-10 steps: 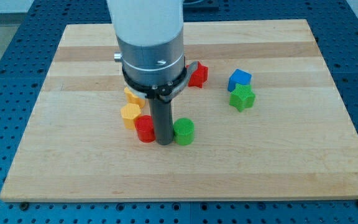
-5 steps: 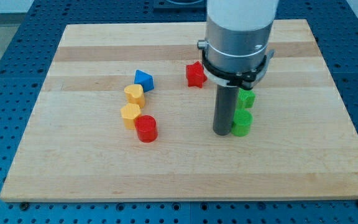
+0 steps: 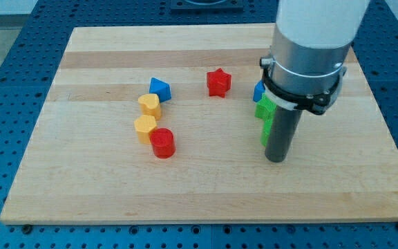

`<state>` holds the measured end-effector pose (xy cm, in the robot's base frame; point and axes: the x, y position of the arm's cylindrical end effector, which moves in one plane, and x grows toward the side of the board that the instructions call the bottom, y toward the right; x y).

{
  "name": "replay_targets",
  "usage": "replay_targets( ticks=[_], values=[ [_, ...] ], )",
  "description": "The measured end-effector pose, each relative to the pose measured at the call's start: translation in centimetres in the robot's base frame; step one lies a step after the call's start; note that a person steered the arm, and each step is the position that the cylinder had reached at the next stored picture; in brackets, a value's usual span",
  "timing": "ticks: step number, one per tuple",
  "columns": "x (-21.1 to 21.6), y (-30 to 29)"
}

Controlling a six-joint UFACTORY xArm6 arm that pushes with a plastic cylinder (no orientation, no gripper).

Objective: Move the green circle to the bottom of the green star

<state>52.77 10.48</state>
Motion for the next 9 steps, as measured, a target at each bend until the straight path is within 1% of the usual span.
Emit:
replay_targets(
  ticks=[7, 8, 9],
  values=[
    [-1.5, 0.7],
    [-0.6, 0.7],
    [3.0, -2.3]
  ],
)
